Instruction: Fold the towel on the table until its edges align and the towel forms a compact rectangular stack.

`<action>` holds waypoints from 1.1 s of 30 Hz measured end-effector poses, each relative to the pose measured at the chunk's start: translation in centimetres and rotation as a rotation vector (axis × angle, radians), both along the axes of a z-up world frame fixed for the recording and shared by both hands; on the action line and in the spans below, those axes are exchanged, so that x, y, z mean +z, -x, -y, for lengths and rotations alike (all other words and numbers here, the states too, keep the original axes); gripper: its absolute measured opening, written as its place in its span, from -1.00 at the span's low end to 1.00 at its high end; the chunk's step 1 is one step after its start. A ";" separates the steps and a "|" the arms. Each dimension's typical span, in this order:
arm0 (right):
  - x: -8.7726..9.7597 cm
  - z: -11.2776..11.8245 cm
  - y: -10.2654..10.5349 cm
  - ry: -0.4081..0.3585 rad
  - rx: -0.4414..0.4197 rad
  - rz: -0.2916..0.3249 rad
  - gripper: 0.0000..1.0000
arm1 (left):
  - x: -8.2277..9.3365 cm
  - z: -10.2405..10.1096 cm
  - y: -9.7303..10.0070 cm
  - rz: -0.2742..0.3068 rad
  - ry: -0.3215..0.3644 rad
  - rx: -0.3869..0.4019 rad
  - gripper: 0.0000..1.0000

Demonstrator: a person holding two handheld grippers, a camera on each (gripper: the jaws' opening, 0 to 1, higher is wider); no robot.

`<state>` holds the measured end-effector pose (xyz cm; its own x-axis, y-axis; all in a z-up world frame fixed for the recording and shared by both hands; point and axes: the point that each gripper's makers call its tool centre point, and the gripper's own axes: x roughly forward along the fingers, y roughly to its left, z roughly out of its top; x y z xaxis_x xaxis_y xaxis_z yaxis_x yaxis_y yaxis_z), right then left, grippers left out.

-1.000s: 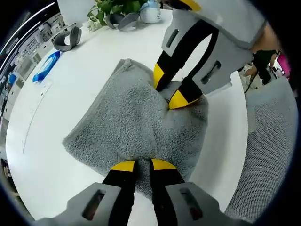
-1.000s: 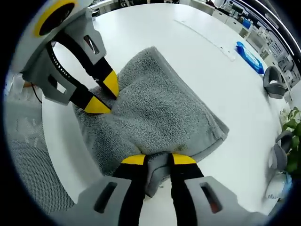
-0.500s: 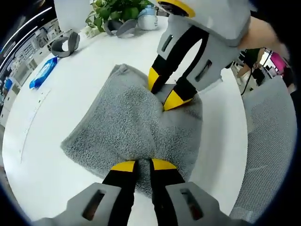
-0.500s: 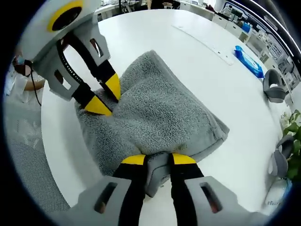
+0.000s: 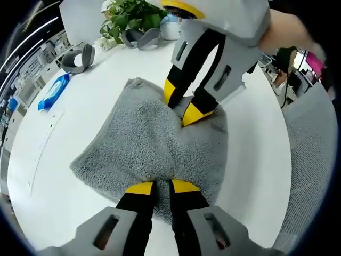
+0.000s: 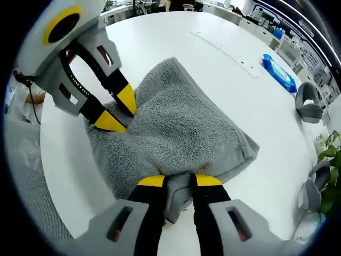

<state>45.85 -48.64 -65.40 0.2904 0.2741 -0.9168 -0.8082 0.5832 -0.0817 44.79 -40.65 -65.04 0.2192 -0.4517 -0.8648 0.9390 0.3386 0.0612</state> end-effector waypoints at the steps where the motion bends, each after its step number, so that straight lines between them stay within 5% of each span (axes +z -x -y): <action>1: 0.0 0.0 -0.4 0.002 0.002 0.004 -0.66 | 0.0 0.0 -0.2 0.000 -0.001 0.003 -0.77; 24: 0.0 0.2 -3.8 -0.025 0.008 0.049 -0.67 | 0.0 0.1 -3.6 0.059 0.049 0.035 -0.78; 26: 0.1 0.3 -3.8 -0.065 -0.006 0.074 -0.67 | 0.2 0.1 -3.7 0.088 0.096 0.098 -0.78; 29: 0.7 0.5 -3.8 -0.229 -0.059 0.129 -0.67 | 0.7 -0.2 -3.7 0.156 0.185 0.149 -0.78; 33: 1.9 1.7 -2.7 -0.490 -0.220 0.173 -0.64 | 2.2 -1.2 -3.0 0.123 0.397 0.289 -0.70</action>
